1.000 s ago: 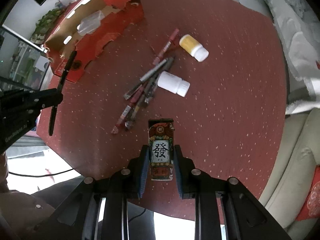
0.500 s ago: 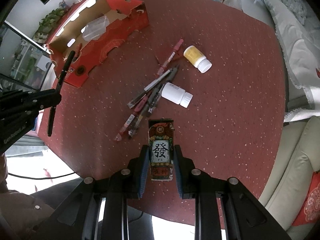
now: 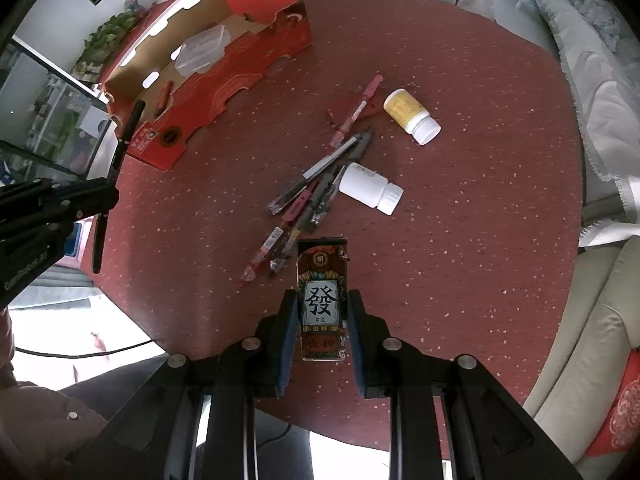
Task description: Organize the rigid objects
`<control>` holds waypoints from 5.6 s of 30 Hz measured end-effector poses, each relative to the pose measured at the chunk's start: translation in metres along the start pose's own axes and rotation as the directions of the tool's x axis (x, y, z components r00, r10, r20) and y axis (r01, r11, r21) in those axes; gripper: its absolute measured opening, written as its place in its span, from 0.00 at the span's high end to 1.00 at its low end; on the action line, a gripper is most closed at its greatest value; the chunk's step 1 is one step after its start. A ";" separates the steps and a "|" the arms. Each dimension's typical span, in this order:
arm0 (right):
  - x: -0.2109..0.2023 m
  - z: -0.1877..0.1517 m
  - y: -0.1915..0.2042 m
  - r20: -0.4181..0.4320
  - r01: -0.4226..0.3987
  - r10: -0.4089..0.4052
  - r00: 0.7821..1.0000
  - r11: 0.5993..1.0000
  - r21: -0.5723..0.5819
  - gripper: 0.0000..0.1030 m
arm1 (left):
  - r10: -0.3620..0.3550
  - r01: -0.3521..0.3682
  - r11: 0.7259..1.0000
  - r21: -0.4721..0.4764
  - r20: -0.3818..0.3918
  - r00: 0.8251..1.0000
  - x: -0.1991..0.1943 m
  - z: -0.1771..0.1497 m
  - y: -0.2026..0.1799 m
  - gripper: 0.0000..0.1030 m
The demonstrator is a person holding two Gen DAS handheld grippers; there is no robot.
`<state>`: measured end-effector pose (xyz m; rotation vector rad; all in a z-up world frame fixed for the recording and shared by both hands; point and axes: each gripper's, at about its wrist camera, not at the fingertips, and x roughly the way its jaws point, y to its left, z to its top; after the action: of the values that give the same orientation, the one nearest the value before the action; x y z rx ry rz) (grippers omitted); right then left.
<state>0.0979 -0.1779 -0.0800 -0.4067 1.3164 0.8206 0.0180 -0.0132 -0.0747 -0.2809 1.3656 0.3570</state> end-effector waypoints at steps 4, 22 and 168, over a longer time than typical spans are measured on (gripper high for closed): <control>0.001 0.000 0.004 -0.001 -0.005 0.005 1.000 1.000 -0.010 0.76 | 0.006 -0.006 1.000 -0.007 0.000 1.000 -0.001 -0.003 0.002 0.91; 0.008 0.006 0.016 -0.010 -0.026 0.025 1.000 1.000 -0.013 0.76 | 0.022 -0.020 0.998 -0.067 0.020 1.000 -0.009 0.000 0.032 0.91; 0.142 0.077 -0.016 -0.085 -0.003 -0.041 0.996 0.886 -0.463 0.28 | -0.059 0.041 0.986 -0.161 -0.105 0.993 0.183 0.142 -0.019 0.00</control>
<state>0.1677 -0.0935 -0.2000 -0.8439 1.1899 1.1138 0.1838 0.0417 -0.2288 -0.4722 1.4372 0.4144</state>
